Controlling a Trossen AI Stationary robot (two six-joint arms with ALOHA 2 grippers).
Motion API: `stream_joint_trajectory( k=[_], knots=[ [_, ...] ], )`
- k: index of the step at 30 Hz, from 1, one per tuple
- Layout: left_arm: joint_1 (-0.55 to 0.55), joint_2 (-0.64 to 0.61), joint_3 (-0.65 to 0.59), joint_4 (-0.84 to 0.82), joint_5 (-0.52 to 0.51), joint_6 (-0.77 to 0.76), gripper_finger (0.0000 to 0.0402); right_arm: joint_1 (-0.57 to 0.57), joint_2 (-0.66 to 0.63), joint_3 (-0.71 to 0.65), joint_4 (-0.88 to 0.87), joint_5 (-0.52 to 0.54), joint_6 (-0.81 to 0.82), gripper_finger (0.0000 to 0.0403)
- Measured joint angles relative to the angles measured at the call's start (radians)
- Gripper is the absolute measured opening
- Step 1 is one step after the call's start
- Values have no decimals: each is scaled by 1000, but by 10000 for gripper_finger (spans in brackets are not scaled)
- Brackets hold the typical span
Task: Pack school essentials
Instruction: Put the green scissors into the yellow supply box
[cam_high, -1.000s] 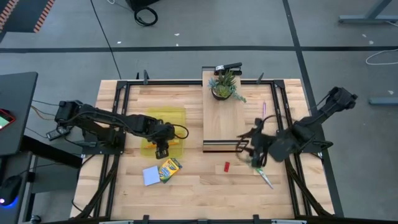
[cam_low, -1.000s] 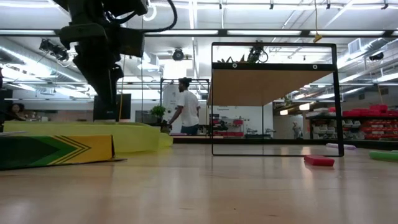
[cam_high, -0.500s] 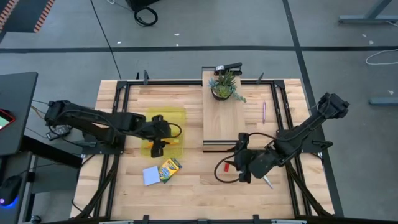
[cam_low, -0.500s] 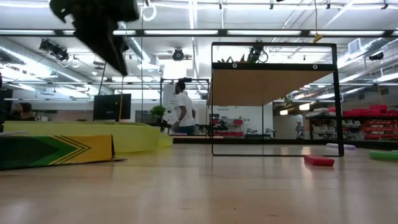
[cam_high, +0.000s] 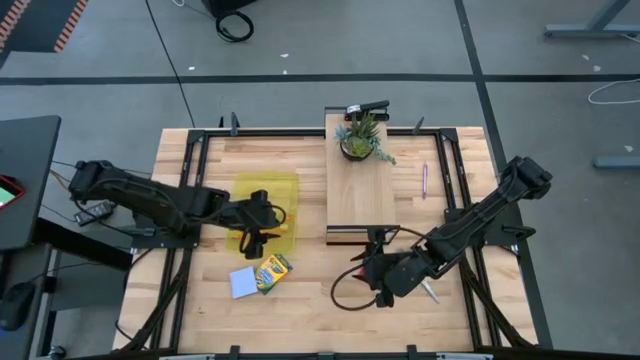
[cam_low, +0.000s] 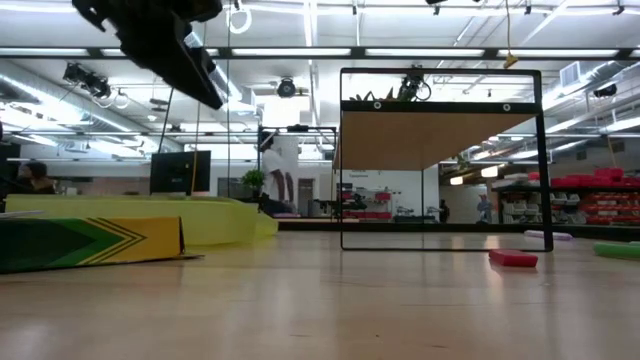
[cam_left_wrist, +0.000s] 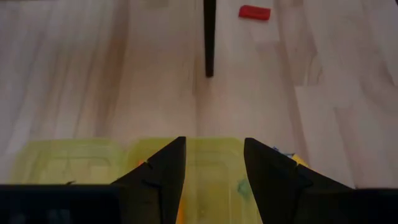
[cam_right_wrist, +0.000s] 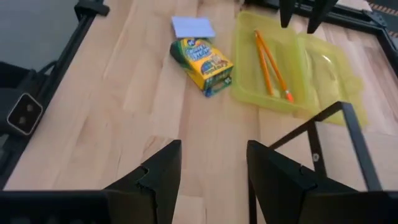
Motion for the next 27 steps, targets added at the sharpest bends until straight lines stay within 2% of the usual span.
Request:
stream_joint_trajectory(
  k=[4,10,22,27],
  knots=[
    [-22,-17,-44,49,-3,-12,171,0,15,0,25,-14,-4,188],
    [-34,-122,-162,186,-2,-28,171,-14,40,33,43,-27,-13,188],
    [-34,-318,-384,445,-3,-75,171,-89,240,256,-24,-180,-213,188],
    [-41,-351,-472,627,3,-80,172,-102,301,300,-65,-219,-349,188]
  ],
)
